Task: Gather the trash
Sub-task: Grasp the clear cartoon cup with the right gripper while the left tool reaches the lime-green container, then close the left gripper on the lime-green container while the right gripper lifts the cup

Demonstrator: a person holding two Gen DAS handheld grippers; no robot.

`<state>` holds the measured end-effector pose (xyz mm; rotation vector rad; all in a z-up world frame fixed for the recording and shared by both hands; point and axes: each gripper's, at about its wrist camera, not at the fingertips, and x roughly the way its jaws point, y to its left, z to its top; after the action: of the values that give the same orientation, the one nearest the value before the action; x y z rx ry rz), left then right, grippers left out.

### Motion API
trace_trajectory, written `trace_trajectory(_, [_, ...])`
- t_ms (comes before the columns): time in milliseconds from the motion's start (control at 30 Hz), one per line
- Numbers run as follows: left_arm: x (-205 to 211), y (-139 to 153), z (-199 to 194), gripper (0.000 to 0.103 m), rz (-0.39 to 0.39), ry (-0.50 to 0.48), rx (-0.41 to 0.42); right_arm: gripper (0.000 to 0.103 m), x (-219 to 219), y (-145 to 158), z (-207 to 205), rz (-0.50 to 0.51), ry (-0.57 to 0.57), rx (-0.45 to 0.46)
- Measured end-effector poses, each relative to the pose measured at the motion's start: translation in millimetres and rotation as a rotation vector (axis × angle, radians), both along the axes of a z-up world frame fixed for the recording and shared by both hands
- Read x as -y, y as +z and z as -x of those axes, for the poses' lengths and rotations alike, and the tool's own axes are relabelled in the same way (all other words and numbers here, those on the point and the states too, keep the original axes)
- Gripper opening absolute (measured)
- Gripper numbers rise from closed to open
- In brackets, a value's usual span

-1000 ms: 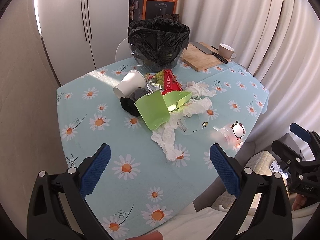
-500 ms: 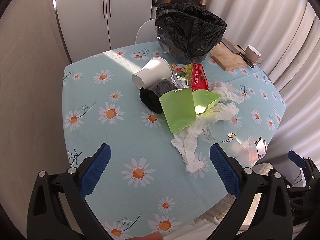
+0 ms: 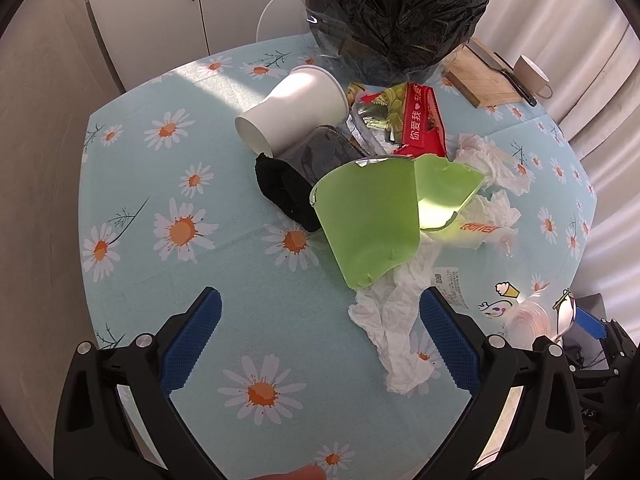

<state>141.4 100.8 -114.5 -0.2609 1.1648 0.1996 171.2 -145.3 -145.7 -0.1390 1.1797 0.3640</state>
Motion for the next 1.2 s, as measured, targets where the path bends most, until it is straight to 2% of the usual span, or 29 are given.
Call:
trace_trajectory(167, [-4,-29,-24,0.097,-0.009,-0.009,-0.055,0.095,-6,-21,-18,0.015,0.017,-0.069])
trace_trajectory(300, [-6,-50,-38,0.097,-0.041,-0.022,-0.079,0.095,-10,-38,-28,0.043,0.008,-0.096])
trace_trajectory(433, [-15,-72,-46,0.097,-0.033,0.004,-0.118,0.095,-17,-53,-33,0.087,0.010,-0.115])
trace_trajectory(467, [-14,-73,-48,0.099,-0.068,-0.002,-0.109,0.097,-18,-58,-34,0.106,0.007,-0.118])
trace_trajectory(533, [-11,-75,-50,0.099,-0.087,-0.040,-0.098,0.096,-21,-61,-31,0.118,0.006,-0.084])
trace_trajectory(633, [-11,-77,-52,0.099,-0.083,-0.029,-0.086,0.096,-21,-61,-28,0.099,-0.011,-0.046])
trace_trajectory(867, [-1,-78,-39,0.099,-0.120,-0.030,0.040,0.097,-18,-63,-21,0.076,0.010,0.008])
trace_trajectory(1067, [-5,-77,-31,0.098,-0.109,-0.056,0.025,0.096,-12,-63,-5,0.054,0.031,0.059])
trace_trajectory(1133, [-6,-76,-27,0.098,-0.109,-0.038,0.013,0.095,-8,-60,-3,0.048,0.031,0.050])
trace_trajectory(1167, [-5,-76,-25,0.097,-0.108,-0.038,0.010,0.089,-5,-58,-3,0.034,0.010,0.038])
trace_trajectory(1200, [-4,-74,-23,0.095,-0.108,-0.045,0.011,0.071,-7,-55,-8,0.049,-0.013,0.033])
